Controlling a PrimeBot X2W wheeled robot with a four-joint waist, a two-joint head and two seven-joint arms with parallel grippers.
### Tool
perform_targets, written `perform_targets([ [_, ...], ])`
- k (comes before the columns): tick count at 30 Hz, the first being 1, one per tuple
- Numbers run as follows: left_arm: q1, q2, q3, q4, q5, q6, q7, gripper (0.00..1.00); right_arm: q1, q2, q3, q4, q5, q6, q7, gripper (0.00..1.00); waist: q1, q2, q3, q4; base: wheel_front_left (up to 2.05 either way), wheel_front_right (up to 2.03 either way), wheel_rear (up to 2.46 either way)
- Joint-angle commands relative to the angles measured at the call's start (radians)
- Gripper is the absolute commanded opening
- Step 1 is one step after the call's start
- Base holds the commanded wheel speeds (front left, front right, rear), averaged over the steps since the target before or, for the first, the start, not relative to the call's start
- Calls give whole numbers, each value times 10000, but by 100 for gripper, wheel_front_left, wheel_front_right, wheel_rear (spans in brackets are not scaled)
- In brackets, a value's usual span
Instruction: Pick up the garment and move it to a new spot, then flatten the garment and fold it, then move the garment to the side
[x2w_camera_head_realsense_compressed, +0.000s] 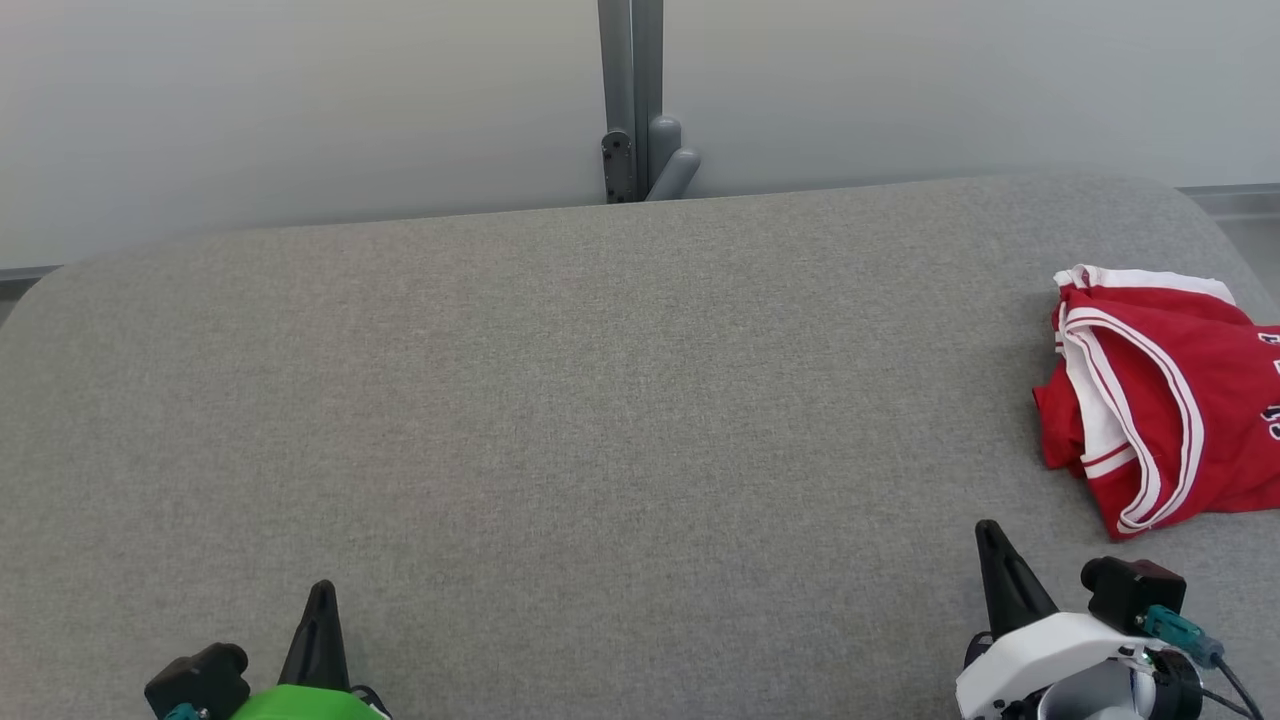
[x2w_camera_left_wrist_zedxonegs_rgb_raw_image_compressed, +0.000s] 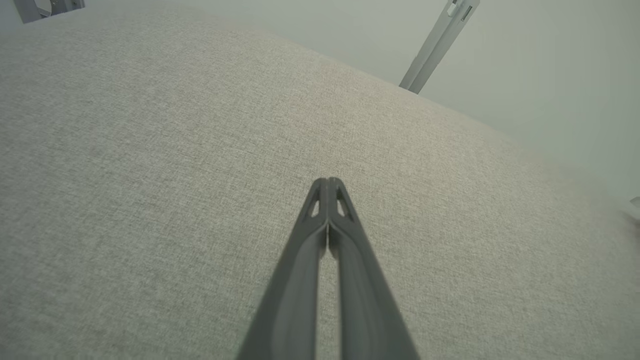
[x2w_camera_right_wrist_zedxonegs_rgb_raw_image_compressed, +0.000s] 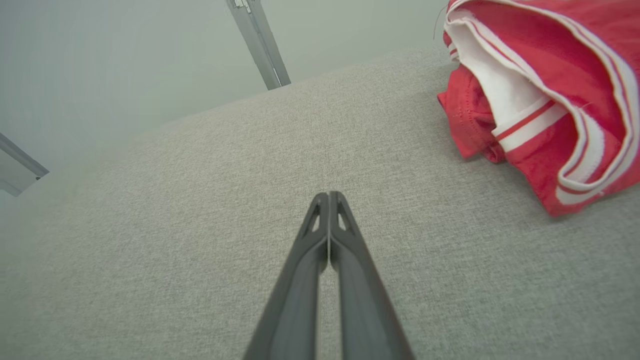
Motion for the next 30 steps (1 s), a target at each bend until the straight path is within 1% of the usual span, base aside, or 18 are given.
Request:
perform_targets([
  [1, -276, 20, 68, -227, -520, -52, 107, 0, -277, -30, -78, -239, 578, -2, 108, 0, 0, 11, 0, 3, 0, 0, 0],
  [30, -649, 40, 518, -703, -4478, -264, 1191, 0, -520, -60, -460, -638, 5052, -4, 1166, 0, 0, 32, -4, 34, 0, 0, 0],
])
